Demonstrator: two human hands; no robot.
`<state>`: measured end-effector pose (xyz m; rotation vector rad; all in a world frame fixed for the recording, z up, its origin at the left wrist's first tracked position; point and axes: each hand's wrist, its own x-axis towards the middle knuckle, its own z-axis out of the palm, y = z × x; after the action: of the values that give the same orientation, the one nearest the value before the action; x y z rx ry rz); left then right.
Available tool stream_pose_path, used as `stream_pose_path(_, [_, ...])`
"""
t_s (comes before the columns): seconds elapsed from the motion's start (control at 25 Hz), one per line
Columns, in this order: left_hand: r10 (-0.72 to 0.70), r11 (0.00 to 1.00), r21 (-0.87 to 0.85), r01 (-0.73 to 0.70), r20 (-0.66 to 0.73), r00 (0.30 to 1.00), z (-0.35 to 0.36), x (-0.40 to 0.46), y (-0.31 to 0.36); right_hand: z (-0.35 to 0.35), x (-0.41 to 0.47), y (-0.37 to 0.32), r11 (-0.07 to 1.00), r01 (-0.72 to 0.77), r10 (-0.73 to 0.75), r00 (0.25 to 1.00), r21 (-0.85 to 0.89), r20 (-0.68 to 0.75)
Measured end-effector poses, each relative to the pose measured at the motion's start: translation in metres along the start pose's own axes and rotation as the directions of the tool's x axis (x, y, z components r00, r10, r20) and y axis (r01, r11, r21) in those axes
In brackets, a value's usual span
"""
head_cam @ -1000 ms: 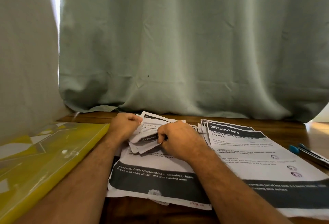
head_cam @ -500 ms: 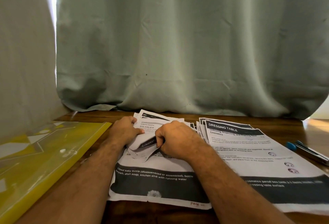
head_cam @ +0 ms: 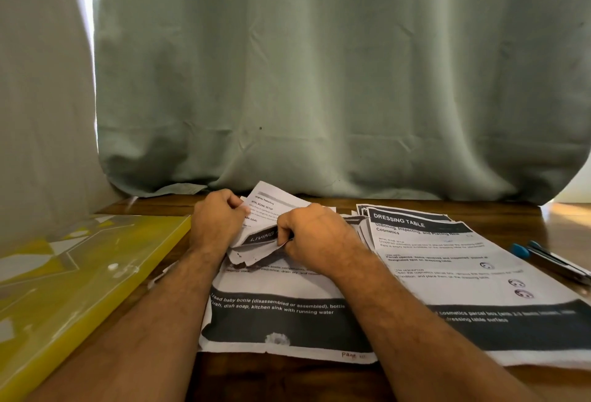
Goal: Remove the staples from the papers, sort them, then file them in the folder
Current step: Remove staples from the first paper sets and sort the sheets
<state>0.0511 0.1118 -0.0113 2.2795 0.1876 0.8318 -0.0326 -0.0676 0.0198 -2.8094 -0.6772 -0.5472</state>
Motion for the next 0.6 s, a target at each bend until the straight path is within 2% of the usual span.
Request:
stream_pose_path(0.24, [-0.058, 0.940, -0.341, 0.014, -0.120, 0.991, -0.010, 0.001, 0.018, -0.002, 0.000, 0.005, 1.000, -0.029, 0.029, 0.994, -0.001, -0.105])
stream_pose_path(0.48, [0.023, 0.875, -0.454, -0.170, -0.311, 0.950, -0.026, -0.005, 0.032, -0.005, 0.004, 0.016, 0.993, -0.098, 0.107, 0.985, 0.069, -0.138])
stream_pose_path(0.6, [0.129, 0.868, -0.440, -0.231, -0.249, 0.960, -0.025, -0.011, 0.037, -0.007, 0.007, 0.017, 0.989, -0.105, 0.124, 0.973, 0.107, -0.194])
